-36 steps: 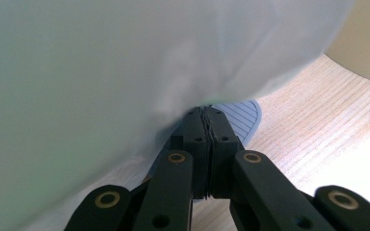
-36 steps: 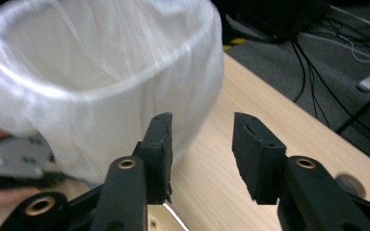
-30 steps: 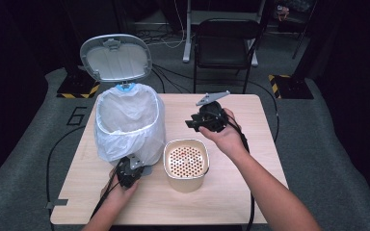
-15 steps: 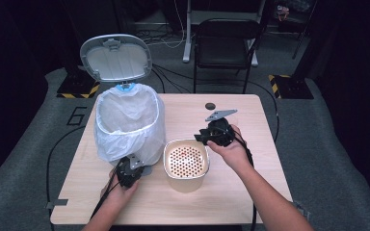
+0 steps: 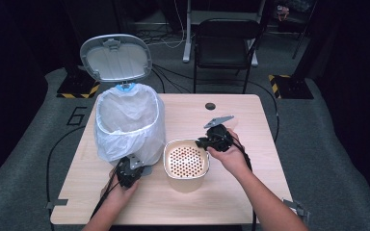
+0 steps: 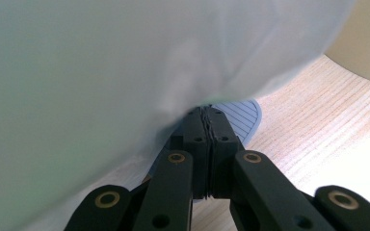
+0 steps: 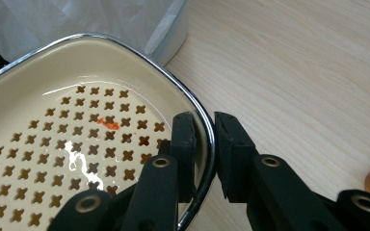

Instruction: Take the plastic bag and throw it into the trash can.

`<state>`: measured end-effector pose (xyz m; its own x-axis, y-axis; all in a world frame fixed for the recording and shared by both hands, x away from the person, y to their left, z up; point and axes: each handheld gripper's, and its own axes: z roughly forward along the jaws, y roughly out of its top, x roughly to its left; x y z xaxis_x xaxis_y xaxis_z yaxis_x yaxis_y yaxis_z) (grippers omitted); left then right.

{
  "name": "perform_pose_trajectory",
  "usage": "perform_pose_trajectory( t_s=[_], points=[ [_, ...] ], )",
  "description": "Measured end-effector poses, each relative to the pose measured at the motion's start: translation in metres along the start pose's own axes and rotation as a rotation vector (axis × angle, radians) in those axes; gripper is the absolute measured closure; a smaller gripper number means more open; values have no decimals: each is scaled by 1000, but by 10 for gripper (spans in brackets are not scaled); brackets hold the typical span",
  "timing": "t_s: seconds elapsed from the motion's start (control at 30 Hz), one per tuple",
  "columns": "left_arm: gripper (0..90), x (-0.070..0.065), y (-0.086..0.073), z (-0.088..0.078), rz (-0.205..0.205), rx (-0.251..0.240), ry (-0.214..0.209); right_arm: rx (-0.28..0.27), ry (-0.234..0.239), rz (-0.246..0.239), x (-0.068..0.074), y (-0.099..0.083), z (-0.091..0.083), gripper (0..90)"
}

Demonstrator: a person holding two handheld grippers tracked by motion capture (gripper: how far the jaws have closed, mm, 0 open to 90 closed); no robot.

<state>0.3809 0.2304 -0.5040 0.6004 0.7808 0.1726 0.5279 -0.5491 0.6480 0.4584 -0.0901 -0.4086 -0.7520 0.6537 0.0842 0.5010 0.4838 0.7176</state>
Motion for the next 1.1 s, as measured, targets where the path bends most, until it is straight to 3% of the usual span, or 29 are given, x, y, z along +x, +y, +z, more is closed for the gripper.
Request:
perform_pose_trajectory(
  t_s=[0.2,1.1],
  points=[
    [886,0,0,0,0,4,2,-9,15,23,-2,-5,-5,801],
    [885,0,0,0,-7,-7,2,33,62,-32,-1,-26,-32,797]
  ],
)
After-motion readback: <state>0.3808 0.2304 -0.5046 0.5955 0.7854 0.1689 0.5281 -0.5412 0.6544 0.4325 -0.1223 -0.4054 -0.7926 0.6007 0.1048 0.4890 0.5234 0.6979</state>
